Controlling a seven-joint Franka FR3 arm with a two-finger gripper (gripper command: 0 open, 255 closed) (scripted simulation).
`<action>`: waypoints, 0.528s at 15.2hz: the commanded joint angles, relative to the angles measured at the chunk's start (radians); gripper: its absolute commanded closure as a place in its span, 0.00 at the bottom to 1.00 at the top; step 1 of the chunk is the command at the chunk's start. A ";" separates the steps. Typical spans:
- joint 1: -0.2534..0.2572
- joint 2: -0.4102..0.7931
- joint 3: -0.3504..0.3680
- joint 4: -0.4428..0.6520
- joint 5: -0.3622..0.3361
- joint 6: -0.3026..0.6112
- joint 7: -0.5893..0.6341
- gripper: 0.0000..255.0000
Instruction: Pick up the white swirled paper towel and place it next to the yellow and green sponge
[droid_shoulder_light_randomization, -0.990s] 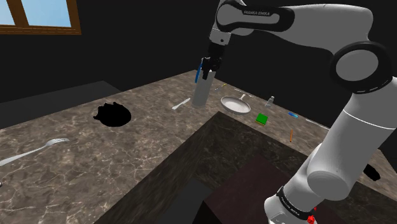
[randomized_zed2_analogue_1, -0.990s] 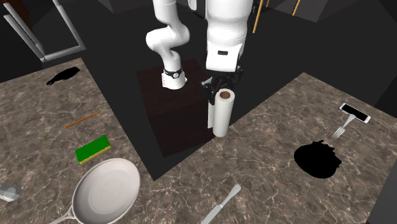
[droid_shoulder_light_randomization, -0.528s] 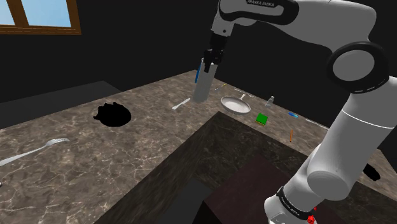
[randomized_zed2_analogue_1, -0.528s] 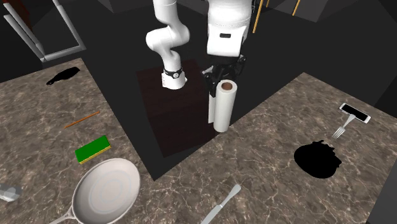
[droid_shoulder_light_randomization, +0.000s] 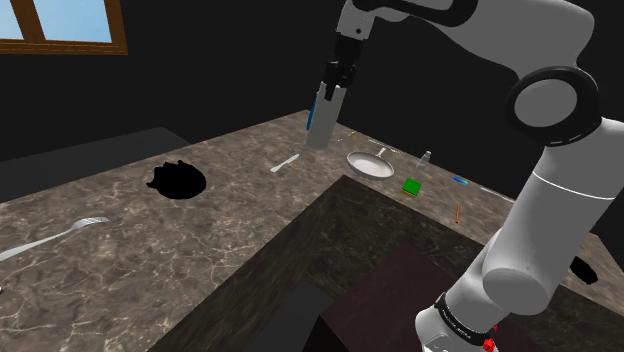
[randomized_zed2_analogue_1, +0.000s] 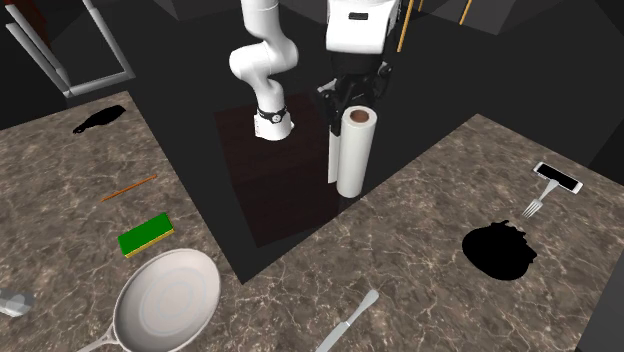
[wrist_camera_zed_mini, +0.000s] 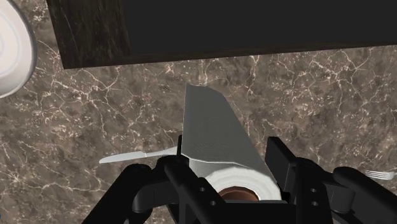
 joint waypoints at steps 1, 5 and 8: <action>0.000 0.015 0.000 0.047 0.001 -0.032 0.002 1.00; -0.003 0.046 0.000 0.147 0.004 -0.101 0.004 1.00; -0.005 0.076 -0.001 0.234 0.007 -0.158 0.005 1.00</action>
